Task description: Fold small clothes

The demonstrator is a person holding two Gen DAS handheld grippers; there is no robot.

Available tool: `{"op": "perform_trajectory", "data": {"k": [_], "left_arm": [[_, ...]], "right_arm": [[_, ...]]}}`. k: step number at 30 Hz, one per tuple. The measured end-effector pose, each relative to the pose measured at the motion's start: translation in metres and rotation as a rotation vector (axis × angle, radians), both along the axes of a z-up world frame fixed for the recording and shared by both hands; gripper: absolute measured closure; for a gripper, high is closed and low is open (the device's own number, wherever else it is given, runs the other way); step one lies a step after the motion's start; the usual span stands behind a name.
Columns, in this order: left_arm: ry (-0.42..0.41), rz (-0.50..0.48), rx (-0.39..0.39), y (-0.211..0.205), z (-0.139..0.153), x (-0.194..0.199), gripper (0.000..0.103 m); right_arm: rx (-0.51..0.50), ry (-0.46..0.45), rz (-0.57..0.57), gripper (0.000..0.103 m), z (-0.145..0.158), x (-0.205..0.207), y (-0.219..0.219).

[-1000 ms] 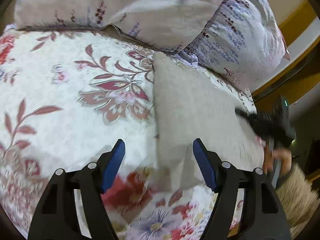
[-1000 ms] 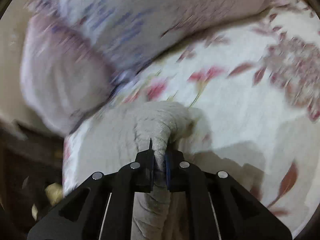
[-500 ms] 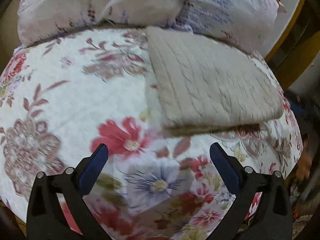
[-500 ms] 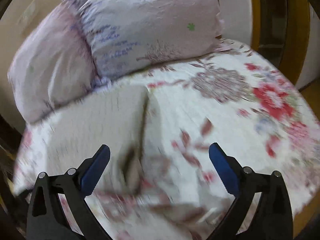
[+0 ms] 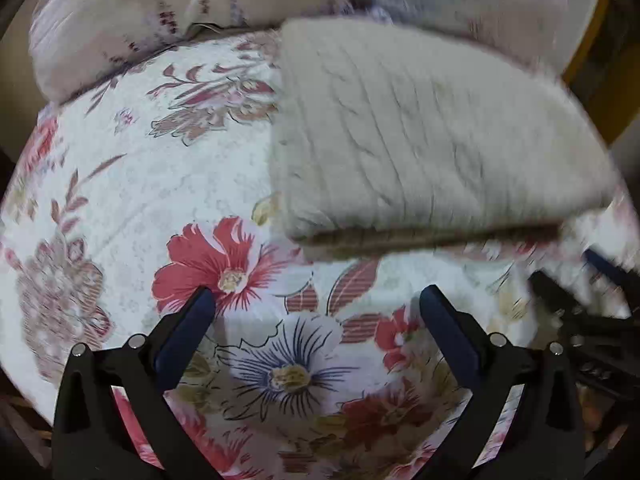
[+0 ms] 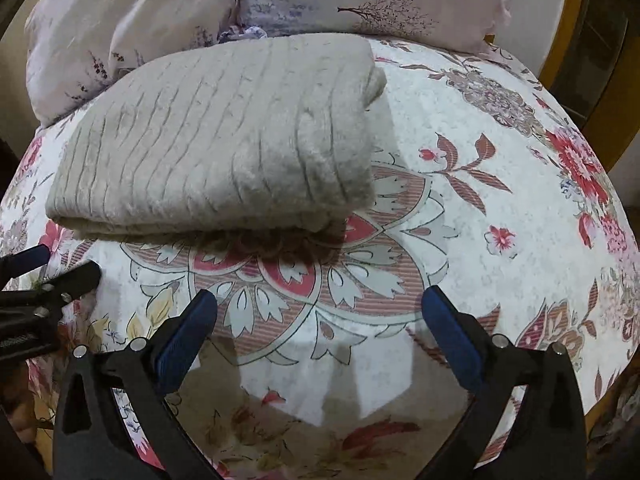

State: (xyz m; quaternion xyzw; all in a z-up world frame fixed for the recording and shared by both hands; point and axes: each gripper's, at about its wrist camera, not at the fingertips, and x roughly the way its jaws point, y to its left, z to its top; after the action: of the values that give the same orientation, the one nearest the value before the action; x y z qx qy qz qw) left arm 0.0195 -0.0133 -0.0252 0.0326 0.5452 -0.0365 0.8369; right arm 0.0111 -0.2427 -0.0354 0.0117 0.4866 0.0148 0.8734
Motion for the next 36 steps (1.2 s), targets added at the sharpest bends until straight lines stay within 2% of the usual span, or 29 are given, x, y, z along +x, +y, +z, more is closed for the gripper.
{"op": "perform_trajectory", "data": {"k": [5, 36], "left_arm": [[0.035, 0.026, -0.009, 0.0031, 0.0001, 0.0042, 0.002], [0.017, 0.037, -0.008, 0.0042, 0.0011, 0.0028, 0.002]], "right_arm": [[-0.007, 0.017, 0.006, 0.001, -0.0004, 0.0016, -0.0015], [-0.01, 0.021, 0.012, 0.001, -0.0004, -0.0007, 0.0009]]}}
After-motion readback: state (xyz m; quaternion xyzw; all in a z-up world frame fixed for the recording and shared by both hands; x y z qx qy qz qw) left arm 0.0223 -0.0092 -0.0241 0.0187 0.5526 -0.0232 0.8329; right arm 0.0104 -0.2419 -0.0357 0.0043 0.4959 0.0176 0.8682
